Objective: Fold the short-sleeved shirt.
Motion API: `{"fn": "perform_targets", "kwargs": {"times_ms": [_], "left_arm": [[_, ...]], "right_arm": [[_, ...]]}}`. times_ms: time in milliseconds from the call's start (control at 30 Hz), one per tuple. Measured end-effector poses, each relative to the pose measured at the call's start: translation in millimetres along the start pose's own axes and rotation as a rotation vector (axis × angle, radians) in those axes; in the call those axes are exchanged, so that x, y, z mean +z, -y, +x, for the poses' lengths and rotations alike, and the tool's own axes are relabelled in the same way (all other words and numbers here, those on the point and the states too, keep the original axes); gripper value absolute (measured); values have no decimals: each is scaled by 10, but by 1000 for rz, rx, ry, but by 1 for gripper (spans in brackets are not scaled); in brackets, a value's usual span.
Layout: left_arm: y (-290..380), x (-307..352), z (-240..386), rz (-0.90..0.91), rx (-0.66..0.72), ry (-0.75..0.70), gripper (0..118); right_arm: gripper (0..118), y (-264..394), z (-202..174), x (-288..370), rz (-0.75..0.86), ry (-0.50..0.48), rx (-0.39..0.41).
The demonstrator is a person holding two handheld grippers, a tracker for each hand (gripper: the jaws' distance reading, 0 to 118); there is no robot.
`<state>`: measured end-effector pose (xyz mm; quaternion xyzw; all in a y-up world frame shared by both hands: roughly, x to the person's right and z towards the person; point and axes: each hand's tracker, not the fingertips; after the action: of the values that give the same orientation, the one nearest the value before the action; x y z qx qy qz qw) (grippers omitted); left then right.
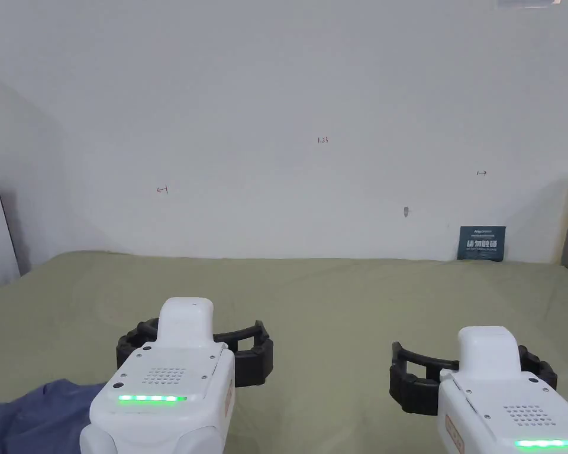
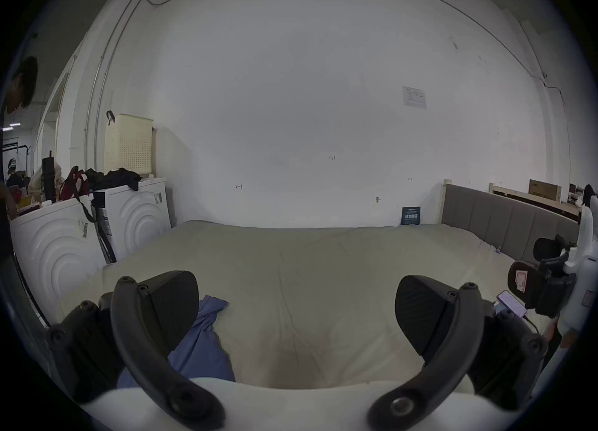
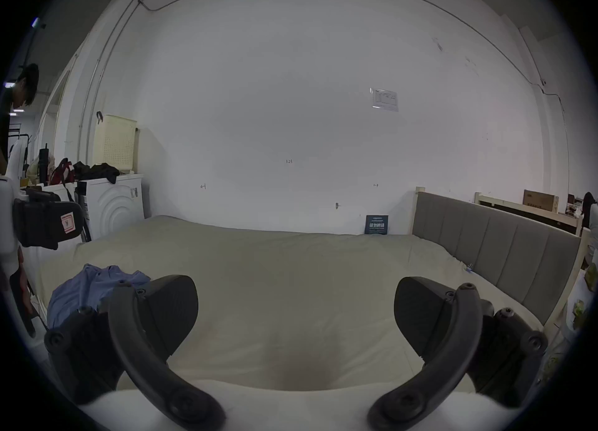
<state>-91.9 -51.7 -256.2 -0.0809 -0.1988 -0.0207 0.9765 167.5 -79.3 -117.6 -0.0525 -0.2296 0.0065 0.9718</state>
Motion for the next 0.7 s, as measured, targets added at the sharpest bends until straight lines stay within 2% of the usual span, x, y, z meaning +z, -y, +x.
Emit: {"fn": "perform_targets", "kwargs": {"times_ms": [67,100,133,167,200,233,267,300,333,500,700], "left_arm": [[28,-13,-7,-10,-5,-7,117],[49,-12,-13,-12,-8,-10,109],[69,-4,-23,-4,-9,-10,90],[80,-7,-25,-5,-9,-14,40],[87,-40,-25,-22,-11,-24,0],[104,-67,-35,-27,-3,-38,0],[113,-76,-63,-32,13,-10,0],[113,-80,-80,-45,25,16,0],[121,-69,-87,-35,26,4,0],[147,-111,-80,-51,10,11,0],[220,-172,-258,-82,3,-14,0]], "right_arm": [[118,14,14,-22,-16,6,-4],[118,21,22,-26,-26,0,-10],[117,28,31,-30,-36,-8,-16],[104,34,34,-28,-41,-10,-17],[71,57,28,-14,-27,-1,-19],[21,70,27,-28,-25,1,-17],[1,82,27,-47,-41,20,-14],[1,62,38,-27,-14,24,-31],[1,38,66,-27,-29,-11,-46],[1,69,26,-67,-38,17,-32],[1,83,-205,-200,-74,-21,31]]}}
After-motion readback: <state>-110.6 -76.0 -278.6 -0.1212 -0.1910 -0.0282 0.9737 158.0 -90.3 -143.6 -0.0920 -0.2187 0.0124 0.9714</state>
